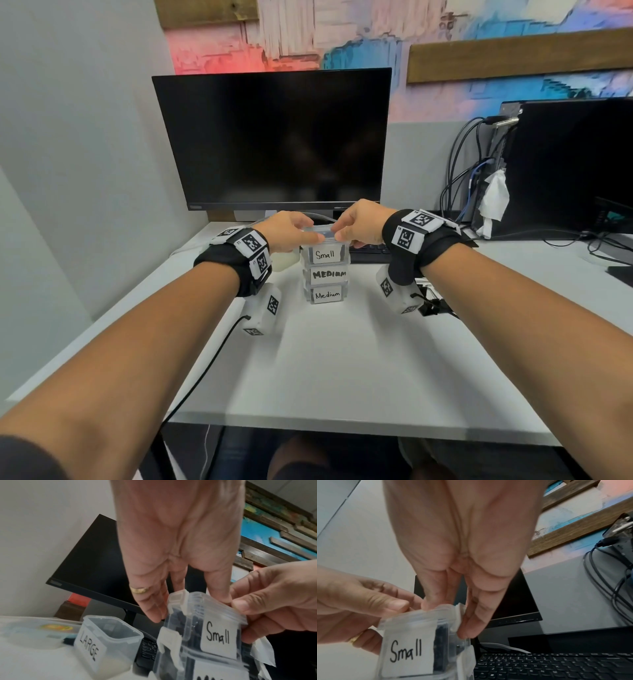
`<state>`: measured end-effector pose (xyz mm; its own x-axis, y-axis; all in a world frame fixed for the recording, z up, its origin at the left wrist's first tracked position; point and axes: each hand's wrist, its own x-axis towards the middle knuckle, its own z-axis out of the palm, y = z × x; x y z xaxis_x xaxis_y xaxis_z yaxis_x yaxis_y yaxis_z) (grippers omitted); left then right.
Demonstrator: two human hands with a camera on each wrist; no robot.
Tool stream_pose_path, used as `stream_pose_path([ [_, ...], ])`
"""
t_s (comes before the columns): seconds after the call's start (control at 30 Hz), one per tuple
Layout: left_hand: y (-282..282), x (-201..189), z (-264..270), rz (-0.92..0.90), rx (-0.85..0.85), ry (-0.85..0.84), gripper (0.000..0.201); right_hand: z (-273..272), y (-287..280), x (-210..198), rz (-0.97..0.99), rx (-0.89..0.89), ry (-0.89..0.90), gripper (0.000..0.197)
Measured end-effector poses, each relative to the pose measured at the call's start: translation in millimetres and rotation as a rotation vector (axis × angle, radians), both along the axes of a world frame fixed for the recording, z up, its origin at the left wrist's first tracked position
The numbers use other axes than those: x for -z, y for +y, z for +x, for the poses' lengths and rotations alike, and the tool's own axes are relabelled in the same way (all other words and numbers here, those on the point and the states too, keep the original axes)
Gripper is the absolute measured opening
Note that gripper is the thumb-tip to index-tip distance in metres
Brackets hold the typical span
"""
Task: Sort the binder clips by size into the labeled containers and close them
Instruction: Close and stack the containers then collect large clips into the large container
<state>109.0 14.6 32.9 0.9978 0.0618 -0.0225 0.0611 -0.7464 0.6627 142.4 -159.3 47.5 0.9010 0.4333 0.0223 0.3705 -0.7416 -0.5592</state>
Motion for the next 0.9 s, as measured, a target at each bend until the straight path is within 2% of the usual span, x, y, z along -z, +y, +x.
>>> stream_pose_path([
  [0.17, 26.3, -6.1, -10.7, 0.007, -0.024, 0.040, 0.072, -0.5, 27.0, 5.5, 0.041, -0.070, 0.027, 0.030],
  [0.37, 66.9, -9.9, -27.2, 0.006, -0.112, 0.065, 0.054, -6.6, 67.1, 8.9, 0.090, -0.163, 0.038, 0.040],
  [0.63, 106.8, -4.7, -41.5, -0.074, -0.229, 0.040, 0.059, -8.0, 116.1, 15.3, 0.211, -0.172, 0.044, 0.033],
  [0.9, 140.4, -0.8, -52.5, -0.090, -0.325, 0.004, 0.062, -8.3, 153.7, 21.0, 0.216, -0.256, 0.048, 0.035],
])
